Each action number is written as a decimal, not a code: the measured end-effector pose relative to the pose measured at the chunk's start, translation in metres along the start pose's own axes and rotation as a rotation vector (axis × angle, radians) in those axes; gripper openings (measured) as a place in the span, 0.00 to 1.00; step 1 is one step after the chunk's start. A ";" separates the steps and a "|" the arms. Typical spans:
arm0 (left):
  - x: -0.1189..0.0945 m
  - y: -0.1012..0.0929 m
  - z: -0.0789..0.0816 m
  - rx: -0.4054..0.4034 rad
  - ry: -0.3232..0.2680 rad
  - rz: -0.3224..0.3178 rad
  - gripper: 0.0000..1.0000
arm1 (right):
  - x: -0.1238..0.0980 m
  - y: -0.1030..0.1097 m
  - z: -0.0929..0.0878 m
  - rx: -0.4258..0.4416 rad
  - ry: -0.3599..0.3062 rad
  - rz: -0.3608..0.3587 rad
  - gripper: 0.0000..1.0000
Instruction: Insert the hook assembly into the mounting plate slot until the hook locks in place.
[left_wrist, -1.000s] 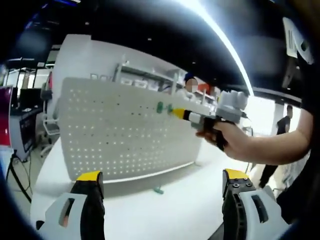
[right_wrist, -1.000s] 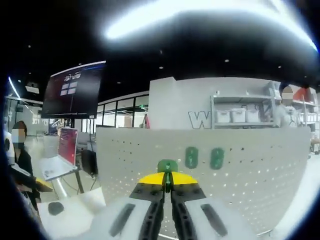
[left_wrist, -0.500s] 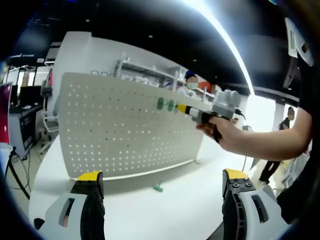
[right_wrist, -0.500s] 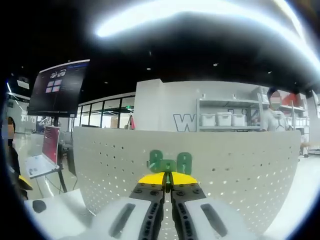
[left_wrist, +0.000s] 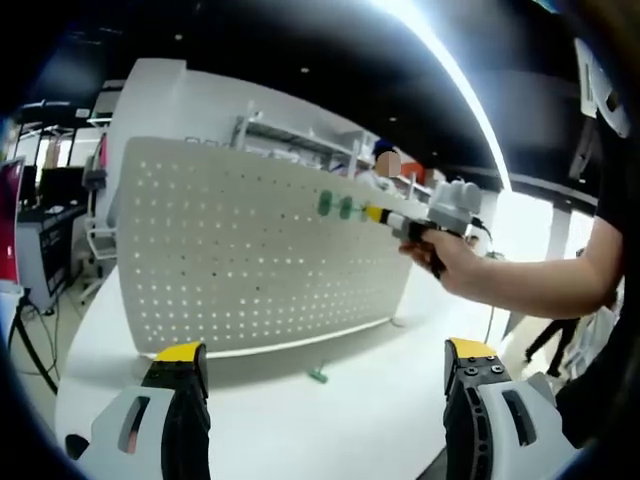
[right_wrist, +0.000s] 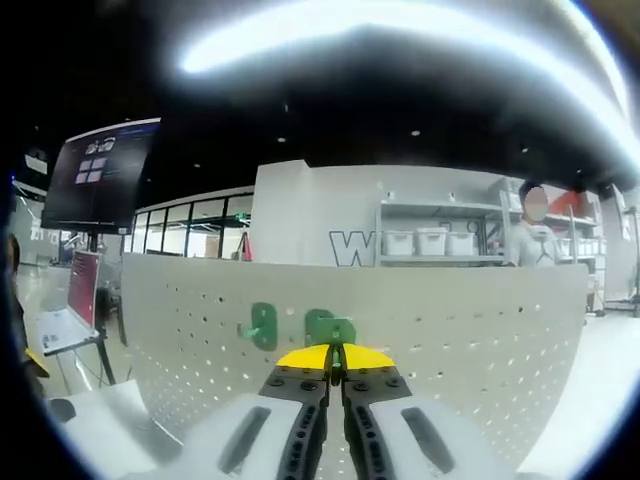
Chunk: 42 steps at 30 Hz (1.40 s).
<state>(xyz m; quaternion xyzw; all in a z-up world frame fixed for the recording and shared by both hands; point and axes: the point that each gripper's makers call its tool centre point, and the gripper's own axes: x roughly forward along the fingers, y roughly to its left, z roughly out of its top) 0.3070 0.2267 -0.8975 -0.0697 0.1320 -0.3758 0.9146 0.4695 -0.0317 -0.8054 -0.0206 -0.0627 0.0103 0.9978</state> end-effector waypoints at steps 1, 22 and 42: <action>0.001 0.000 0.000 0.000 -0.001 -0.002 0.99 | 0.000 -0.002 0.000 -0.002 -0.002 -0.003 0.00; 0.005 0.004 -0.003 0.001 0.019 -0.007 0.99 | 0.020 -0.030 0.004 0.012 -0.009 -0.084 0.00; -0.007 0.016 0.005 -0.005 -0.011 0.032 0.99 | 0.026 -0.033 -0.005 0.037 -0.026 -0.119 0.00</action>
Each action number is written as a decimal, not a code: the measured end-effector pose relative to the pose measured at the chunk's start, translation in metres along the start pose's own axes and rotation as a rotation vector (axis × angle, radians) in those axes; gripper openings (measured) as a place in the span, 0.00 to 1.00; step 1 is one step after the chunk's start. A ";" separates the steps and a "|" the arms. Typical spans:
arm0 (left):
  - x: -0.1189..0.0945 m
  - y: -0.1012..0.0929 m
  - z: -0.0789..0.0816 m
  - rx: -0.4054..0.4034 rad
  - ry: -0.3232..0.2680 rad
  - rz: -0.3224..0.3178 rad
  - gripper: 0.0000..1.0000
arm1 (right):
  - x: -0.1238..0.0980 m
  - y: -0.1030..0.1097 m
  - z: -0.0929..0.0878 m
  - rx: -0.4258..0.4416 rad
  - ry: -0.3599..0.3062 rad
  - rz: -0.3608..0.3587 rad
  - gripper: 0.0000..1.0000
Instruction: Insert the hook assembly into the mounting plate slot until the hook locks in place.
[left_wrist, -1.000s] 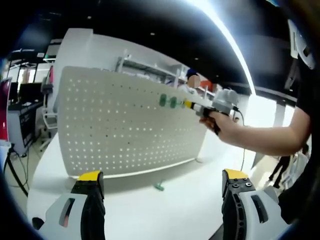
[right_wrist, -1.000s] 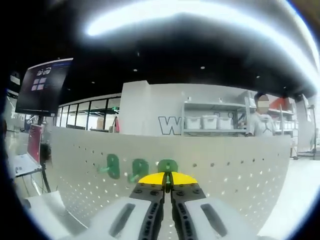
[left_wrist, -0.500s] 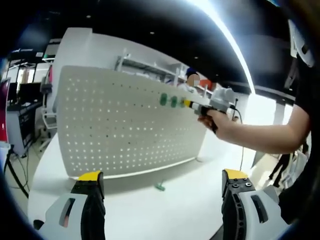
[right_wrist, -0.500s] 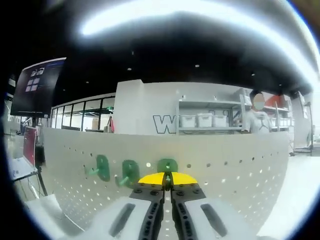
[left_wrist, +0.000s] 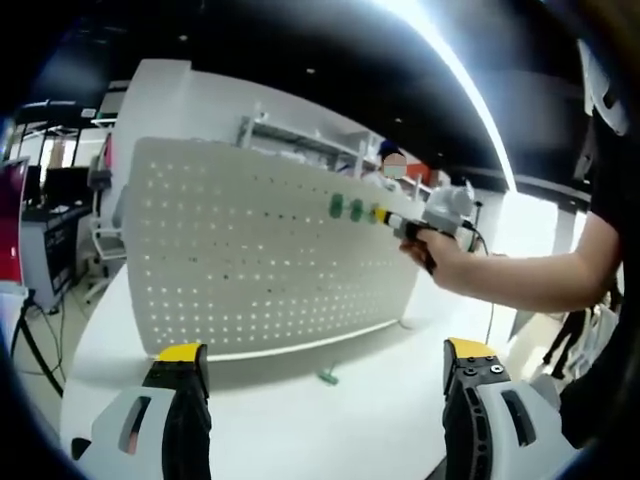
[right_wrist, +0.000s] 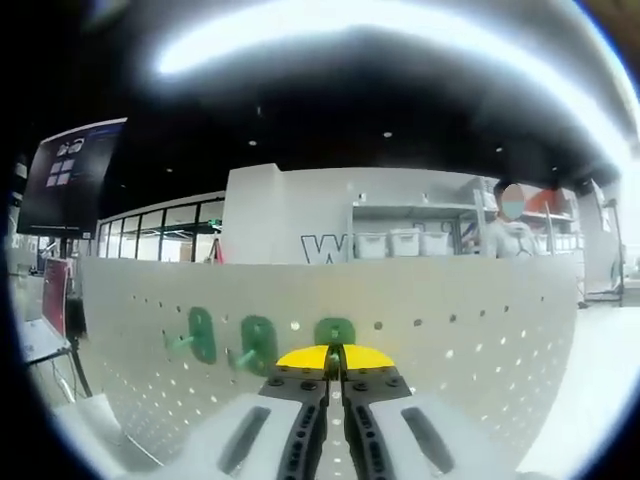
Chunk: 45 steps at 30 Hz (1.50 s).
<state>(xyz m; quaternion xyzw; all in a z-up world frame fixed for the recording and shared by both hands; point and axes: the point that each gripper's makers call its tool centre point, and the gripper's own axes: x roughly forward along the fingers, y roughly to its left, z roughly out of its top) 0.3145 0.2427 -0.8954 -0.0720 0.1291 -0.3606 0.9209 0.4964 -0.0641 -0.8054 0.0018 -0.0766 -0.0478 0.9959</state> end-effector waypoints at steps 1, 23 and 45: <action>-0.001 0.001 0.000 -0.004 -0.001 0.003 0.99 | 0.000 0.000 0.000 -0.001 0.000 -0.001 0.00; -0.010 0.001 -0.010 -0.015 0.010 0.011 0.98 | -0.003 0.004 0.000 -0.030 0.042 0.023 0.06; -0.022 -0.003 -0.026 -0.020 0.034 0.024 0.98 | -0.017 0.004 0.029 -0.041 0.013 0.040 0.15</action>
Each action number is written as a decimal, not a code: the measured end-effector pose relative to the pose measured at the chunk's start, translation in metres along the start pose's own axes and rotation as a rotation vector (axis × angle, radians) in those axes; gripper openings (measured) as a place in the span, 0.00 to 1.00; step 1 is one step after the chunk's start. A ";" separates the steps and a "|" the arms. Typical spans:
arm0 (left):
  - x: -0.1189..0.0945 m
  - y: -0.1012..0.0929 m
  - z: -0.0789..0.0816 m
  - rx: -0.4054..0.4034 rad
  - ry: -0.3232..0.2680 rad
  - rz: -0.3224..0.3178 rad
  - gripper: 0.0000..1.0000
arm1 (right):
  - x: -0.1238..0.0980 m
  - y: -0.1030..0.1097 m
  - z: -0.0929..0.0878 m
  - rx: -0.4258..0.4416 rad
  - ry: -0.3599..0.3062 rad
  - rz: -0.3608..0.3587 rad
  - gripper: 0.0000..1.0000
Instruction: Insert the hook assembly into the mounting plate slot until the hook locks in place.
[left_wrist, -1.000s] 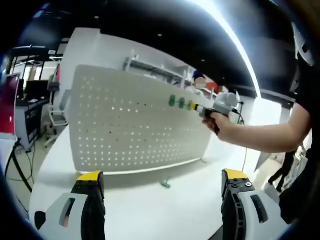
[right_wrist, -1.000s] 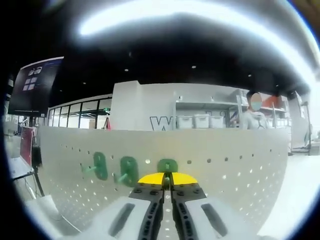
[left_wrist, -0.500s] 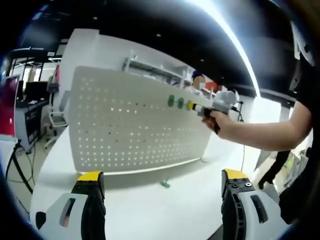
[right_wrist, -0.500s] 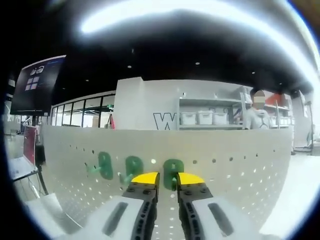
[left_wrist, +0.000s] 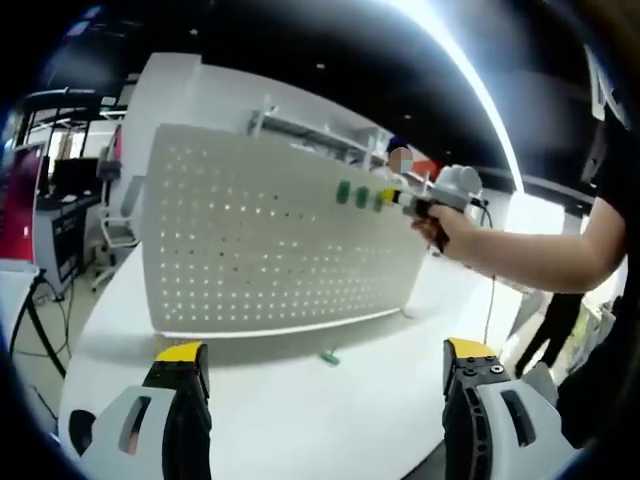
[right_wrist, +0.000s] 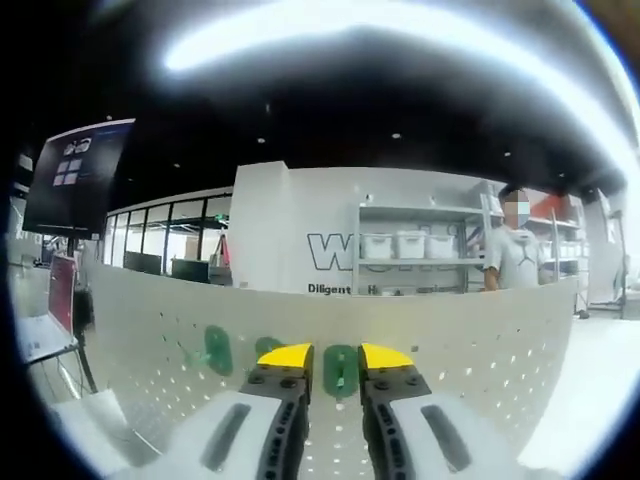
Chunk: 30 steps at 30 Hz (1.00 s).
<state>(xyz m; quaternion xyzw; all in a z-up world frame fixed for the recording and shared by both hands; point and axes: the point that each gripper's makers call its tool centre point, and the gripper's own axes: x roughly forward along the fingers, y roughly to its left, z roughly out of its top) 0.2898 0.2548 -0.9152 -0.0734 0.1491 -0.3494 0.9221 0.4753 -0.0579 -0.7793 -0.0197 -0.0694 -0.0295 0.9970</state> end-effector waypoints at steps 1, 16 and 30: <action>0.000 0.000 0.000 0.000 0.001 0.000 0.98 | -0.002 0.000 0.004 -0.003 -0.007 0.002 0.15; -0.001 0.000 0.005 0.020 0.001 0.002 0.98 | -0.023 -0.004 0.036 -0.048 -0.041 0.041 0.17; -0.002 -0.003 0.000 0.032 0.019 0.006 0.98 | -0.047 -0.010 0.031 -0.044 0.002 0.066 0.19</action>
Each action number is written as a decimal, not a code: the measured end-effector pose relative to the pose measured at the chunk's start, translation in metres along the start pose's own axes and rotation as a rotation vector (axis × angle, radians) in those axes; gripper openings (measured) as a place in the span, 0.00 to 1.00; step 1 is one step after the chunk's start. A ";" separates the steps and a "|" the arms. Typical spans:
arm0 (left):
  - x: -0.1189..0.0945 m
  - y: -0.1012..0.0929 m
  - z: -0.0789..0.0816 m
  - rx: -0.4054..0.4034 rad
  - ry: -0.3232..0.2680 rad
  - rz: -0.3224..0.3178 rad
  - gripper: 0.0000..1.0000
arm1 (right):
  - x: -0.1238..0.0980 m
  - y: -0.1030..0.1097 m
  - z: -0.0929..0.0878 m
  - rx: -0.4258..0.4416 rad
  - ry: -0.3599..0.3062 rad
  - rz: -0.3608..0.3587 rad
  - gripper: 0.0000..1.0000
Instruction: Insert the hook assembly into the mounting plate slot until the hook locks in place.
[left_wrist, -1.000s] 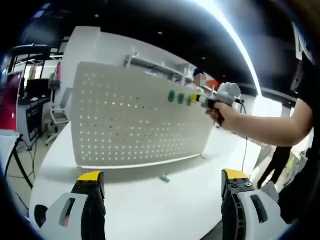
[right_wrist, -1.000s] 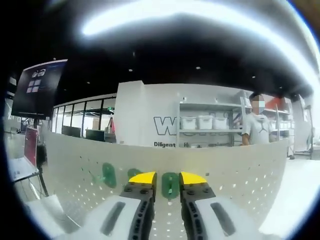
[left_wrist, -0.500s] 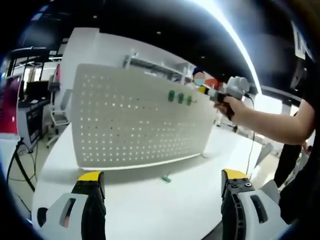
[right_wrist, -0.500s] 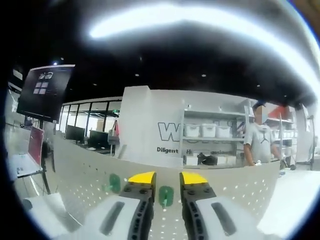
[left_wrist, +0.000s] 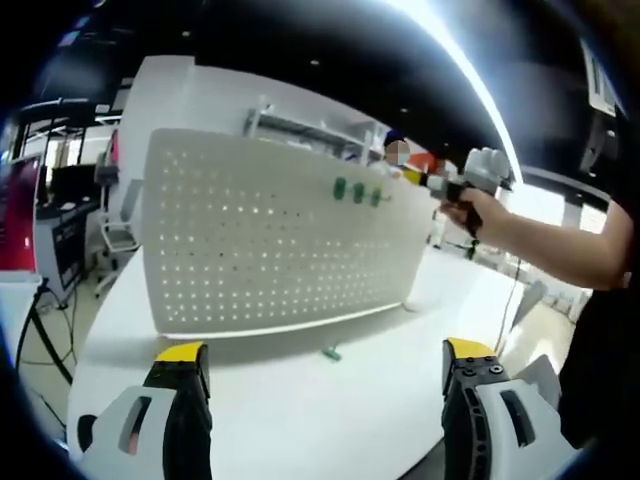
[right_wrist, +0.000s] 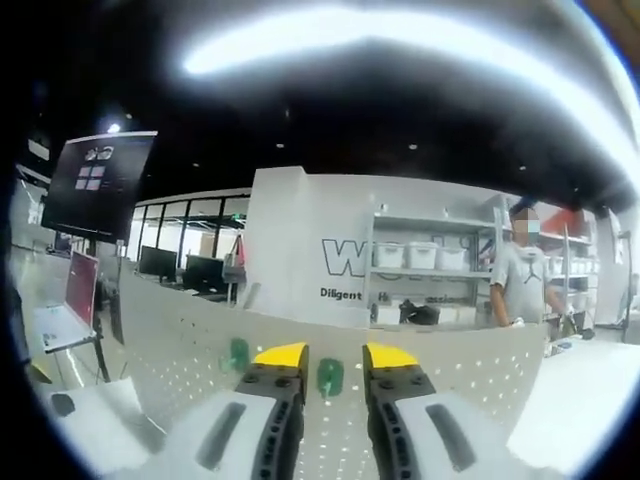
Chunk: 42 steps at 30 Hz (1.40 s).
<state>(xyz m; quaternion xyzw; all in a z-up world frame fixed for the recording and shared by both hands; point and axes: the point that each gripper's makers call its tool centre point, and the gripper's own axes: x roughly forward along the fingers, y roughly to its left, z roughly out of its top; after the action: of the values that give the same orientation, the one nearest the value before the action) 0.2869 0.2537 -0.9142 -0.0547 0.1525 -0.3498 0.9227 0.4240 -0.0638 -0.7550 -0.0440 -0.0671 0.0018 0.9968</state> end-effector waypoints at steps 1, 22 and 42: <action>0.000 0.000 0.000 0.000 0.001 -0.001 0.98 | -0.002 0.000 -0.001 0.000 0.004 0.001 0.19; 0.002 -0.005 -0.012 0.007 0.040 -0.004 0.97 | -0.069 0.019 -0.083 0.008 0.187 0.067 0.21; 0.002 -0.005 -0.025 0.003 0.075 -0.004 0.97 | -0.120 0.077 -0.147 0.003 0.350 0.221 0.22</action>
<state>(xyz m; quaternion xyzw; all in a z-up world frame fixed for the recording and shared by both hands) 0.2776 0.2489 -0.9373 -0.0404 0.1861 -0.3539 0.9157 0.3251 -0.0016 -0.9231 -0.0494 0.1122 0.1035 0.9870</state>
